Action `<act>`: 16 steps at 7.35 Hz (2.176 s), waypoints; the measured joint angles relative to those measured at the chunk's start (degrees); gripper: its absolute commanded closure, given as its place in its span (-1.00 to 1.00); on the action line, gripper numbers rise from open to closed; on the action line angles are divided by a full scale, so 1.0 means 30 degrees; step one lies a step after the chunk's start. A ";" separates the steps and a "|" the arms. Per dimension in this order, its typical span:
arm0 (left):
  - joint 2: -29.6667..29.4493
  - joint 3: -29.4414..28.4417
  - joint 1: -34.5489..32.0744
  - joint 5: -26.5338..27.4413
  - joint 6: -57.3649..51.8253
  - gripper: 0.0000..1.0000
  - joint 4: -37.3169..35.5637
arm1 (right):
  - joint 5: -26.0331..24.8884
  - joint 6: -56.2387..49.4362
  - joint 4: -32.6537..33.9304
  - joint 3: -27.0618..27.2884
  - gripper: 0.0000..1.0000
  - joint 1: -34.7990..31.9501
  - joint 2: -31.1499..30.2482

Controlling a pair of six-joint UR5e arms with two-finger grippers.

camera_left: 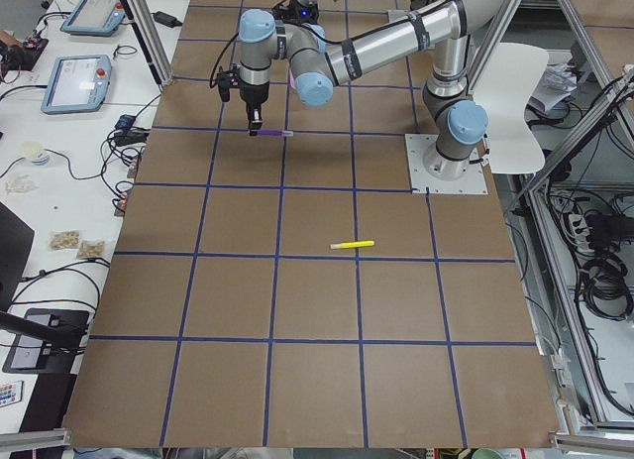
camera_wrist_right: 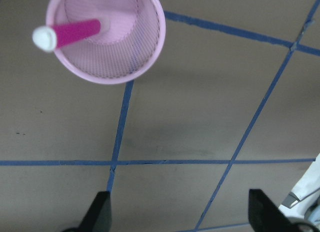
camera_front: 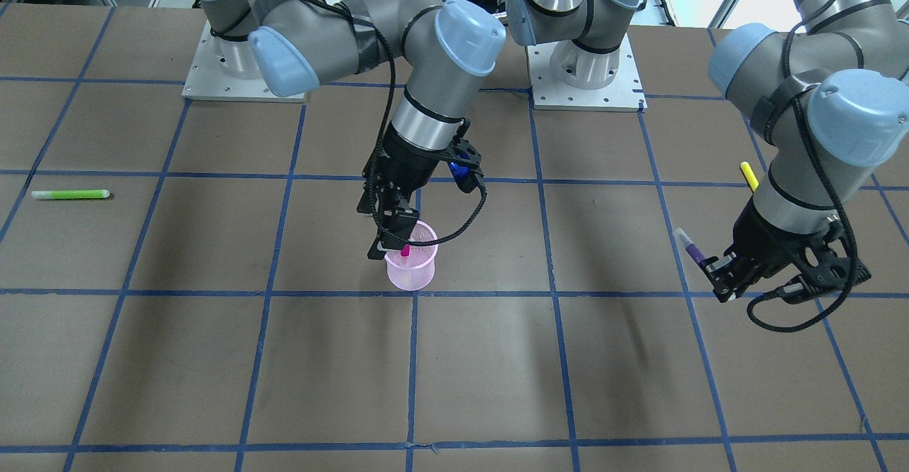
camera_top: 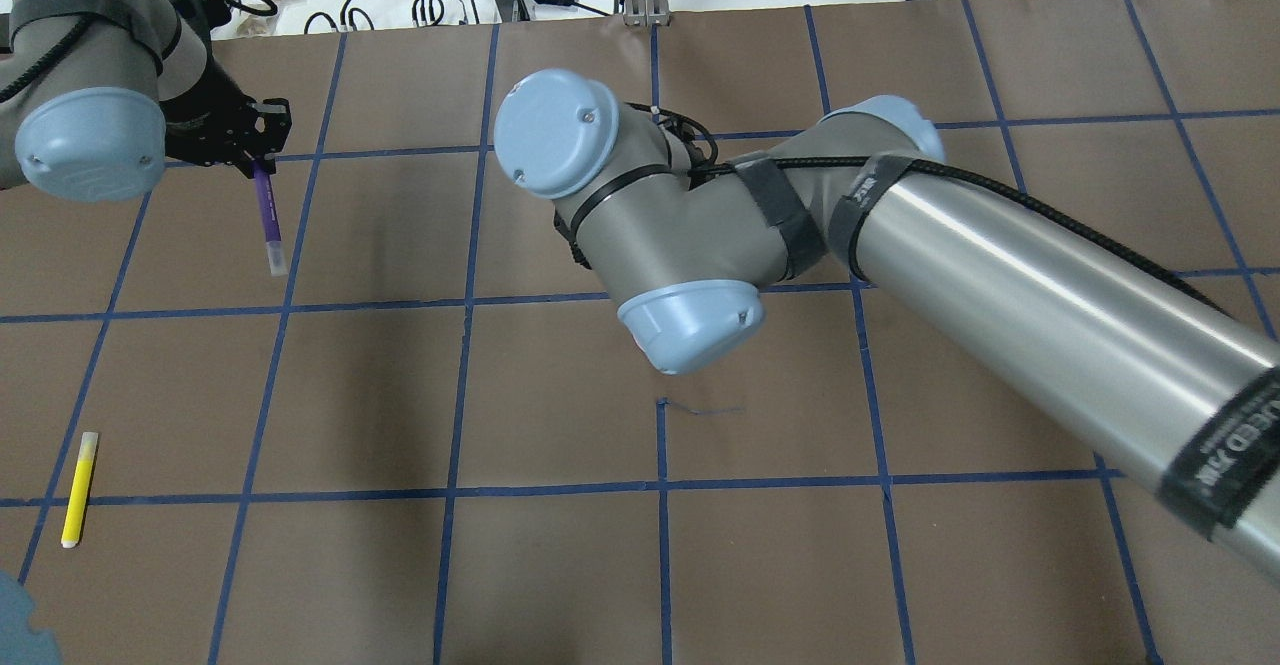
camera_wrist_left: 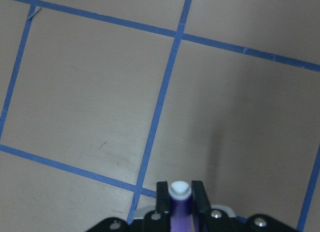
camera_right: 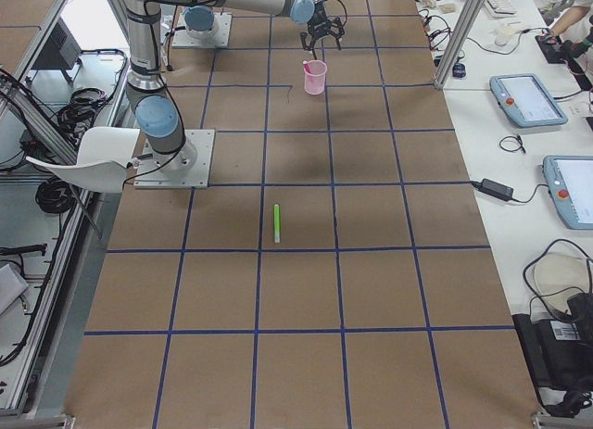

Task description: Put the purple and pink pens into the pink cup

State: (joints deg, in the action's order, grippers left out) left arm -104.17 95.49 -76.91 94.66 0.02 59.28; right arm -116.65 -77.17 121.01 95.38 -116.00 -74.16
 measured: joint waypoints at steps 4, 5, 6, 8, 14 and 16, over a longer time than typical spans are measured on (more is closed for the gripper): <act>-0.0198 0.0015 -0.3599 0.0116 0.3564 1.00 -0.2972 | 0.6732 -0.2531 -0.2907 -0.0094 -0.92 0.6552 -0.3956; -0.0283 0.0015 -0.4563 0.0146 0.4865 1.00 -0.3609 | 0.8015 -0.2587 -0.3627 -0.0217 -0.93 0.7866 -0.4788; -0.0321 0.0026 -0.5403 0.0155 0.6107 1.00 -0.4126 | 0.8990 -0.2426 -0.4429 -0.0389 -0.93 0.8784 -0.5472; -0.0491 0.0075 -0.7308 0.0209 0.8981 1.00 -0.5040 | 0.9548 0.0389 -0.5878 -0.0609 -1.00 0.9401 -0.6111; -0.1327 0.0421 -1.2189 0.4284 1.5784 1.00 -0.6158 | 0.8128 2.2550 -1.0164 -0.0679 -1.00 0.9331 -0.7153; -0.1866 0.0459 -1.3035 0.5102 1.7112 1.00 -0.6394 | 0.8168 2.5358 -1.0443 -0.0679 -1.00 0.9314 -0.7110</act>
State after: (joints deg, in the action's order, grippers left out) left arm -109.77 96.86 -116.02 109.96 51.36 40.10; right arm -92.15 -1.10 89.68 93.34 -88.06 -95.49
